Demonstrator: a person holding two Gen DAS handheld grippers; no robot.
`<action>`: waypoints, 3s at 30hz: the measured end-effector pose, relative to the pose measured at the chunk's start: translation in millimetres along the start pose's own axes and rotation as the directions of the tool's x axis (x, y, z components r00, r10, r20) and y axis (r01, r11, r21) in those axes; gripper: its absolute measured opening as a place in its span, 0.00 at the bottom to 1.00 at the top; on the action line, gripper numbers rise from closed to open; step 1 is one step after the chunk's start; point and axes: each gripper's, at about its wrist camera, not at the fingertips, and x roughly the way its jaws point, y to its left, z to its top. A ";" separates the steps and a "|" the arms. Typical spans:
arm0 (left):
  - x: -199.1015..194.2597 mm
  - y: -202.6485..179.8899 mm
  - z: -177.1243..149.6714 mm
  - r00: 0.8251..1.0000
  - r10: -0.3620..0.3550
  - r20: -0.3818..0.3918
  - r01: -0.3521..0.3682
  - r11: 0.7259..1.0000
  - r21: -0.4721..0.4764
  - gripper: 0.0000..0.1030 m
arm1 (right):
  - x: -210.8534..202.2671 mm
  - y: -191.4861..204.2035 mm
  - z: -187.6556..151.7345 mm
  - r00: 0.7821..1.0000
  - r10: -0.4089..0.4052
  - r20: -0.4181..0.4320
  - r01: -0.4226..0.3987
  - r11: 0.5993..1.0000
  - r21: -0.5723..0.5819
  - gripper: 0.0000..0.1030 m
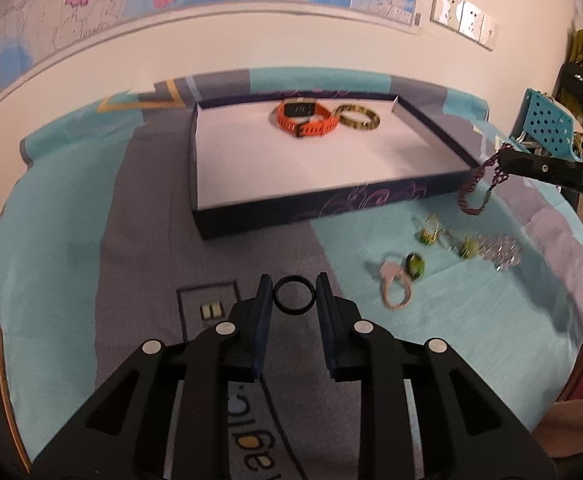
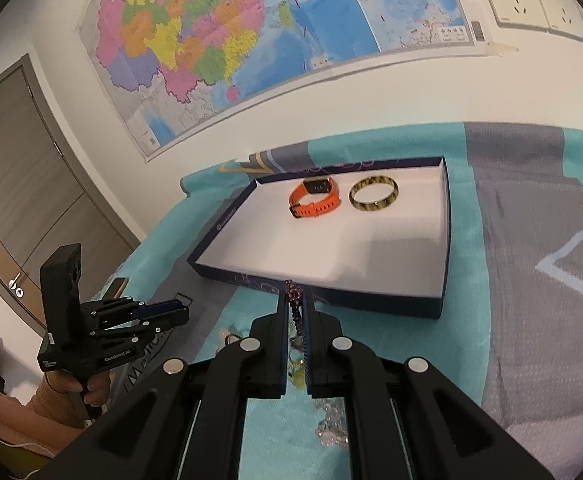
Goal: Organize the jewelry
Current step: 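Grasp the black ring with the left gripper, then carry the beaded bracelet and black ring into the box and open both grippers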
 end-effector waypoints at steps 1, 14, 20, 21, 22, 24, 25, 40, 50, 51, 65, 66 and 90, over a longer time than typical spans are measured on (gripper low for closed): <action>-1.1 -1.1 3.0 1.000 -0.003 0.008 0.003 1.000 0.004 0.22 | -0.1 0.7 2.0 1.000 0.002 0.003 -0.002 1.000 -0.003 0.05; 2.9 -8.1 46.6 0.997 -0.024 0.079 0.022 0.999 0.033 0.22 | 14.8 0.2 36.8 0.999 0.011 0.033 -0.010 1.000 -0.018 0.05; 14.7 -6.5 60.5 0.996 -0.030 0.080 0.027 0.999 0.036 0.22 | 28.4 -7.6 51.3 0.999 0.009 0.032 -0.009 1.000 -0.003 0.05; 17.3 -5.9 63.1 0.996 -0.030 0.080 0.027 0.999 0.036 0.22 | 30.1 -8.7 52.5 1.000 0.007 0.031 -0.007 1.000 -0.001 0.05; 16.7 -5.9 62.6 0.996 -0.029 0.080 0.026 0.999 0.036 0.22 | 33.6 -11.1 54.5 1.000 0.004 0.027 -0.004 1.000 0.006 0.05; 21.9 -5.7 68.3 0.996 -0.029 0.080 0.026 0.999 0.039 0.22 | 40.0 -14.7 57.2 1.000 0.009 0.020 -0.010 1.000 0.018 0.05; 24.5 -5.2 71.0 0.997 -0.029 0.078 0.026 0.999 0.037 0.22 | 43.4 -16.5 58.6 1.000 0.009 0.017 -0.010 1.000 0.025 0.05; 64.7 -5.7 97.4 0.999 -0.037 0.041 0.035 0.999 0.033 0.22 | 81.2 -34.9 76.6 0.999 0.034 -0.008 -0.033 0.994 0.102 0.05; 90.5 -4.5 106.6 1.000 -0.023 -0.011 0.023 0.999 0.026 0.22 | 103.1 -41.7 80.6 0.998 0.035 -0.044 -0.029 0.991 0.131 0.05; 92.9 -4.6 106.7 1.000 -0.022 -0.016 0.022 0.999 0.025 0.22 | 104.6 -43.7 79.7 0.998 0.030 -0.049 -0.024 0.991 0.135 0.05; 113.9 0.8 104.2 0.998 -0.010 -0.056 0.010 1.000 0.001 0.22 | 111.6 -66.4 71.0 0.994 -0.062 -0.091 0.078 0.981 0.176 0.08; 114.3 0.7 104.4 0.998 -0.009 -0.056 0.009 1.000 0.000 0.22 | 112.0 -67.3 70.4 0.993 -0.072 -0.095 0.088 0.980 0.177 0.09; 125.8 -7.2 116.8 0.999 0.006 -0.031 -0.006 1.000 0.003 0.22 | 119.1 -65.3 68.7 0.976 -0.180 -0.122 0.195 0.973 0.122 0.10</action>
